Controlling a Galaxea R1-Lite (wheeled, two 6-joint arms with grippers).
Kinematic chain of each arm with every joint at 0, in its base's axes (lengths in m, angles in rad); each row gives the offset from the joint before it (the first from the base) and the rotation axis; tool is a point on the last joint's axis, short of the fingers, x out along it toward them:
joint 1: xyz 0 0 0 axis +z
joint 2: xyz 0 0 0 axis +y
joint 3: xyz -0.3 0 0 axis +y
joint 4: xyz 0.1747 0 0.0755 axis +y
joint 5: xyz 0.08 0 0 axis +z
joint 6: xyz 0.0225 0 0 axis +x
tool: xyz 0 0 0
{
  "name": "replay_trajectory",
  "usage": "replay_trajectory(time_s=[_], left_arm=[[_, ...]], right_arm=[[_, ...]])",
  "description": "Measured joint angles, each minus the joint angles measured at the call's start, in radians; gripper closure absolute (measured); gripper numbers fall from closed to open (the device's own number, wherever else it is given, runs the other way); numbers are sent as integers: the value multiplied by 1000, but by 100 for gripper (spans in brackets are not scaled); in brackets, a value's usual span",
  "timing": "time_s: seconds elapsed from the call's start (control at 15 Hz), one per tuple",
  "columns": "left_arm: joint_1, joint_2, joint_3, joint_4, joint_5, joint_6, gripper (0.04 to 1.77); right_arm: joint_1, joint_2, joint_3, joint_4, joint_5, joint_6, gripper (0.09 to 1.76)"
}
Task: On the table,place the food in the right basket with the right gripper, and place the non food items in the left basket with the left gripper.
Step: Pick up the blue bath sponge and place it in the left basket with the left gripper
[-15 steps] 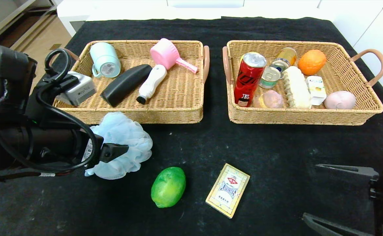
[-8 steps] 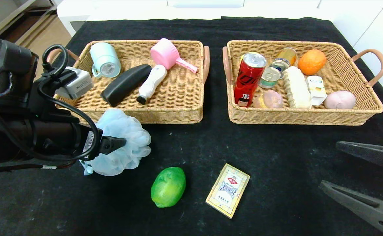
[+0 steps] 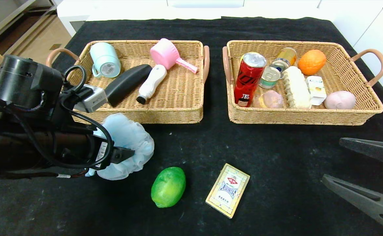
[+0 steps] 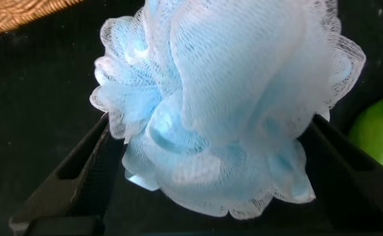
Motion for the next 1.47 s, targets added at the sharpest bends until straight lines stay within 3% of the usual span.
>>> replay_trajectory(time_s=[0.2,0.53,0.93,1.27,1.47], left_arm=[[0,25,13,-3,1,-1,9],[-1,64,42,-95,0,-6,9],[-1,89,47,-97,1,-11,9],[-1,89,53,-97,3,-13,78],[-1,89,55,-97,2,-12,101]], right_arm=[[-2,0,0,0,0,0,14],[-2,5,2,0,0,-1,14],[-2,16,5,0,-1,-2,14],[-2,17,7,0,-1,-3,14],[-1,23,9,1,-1,-3,14]])
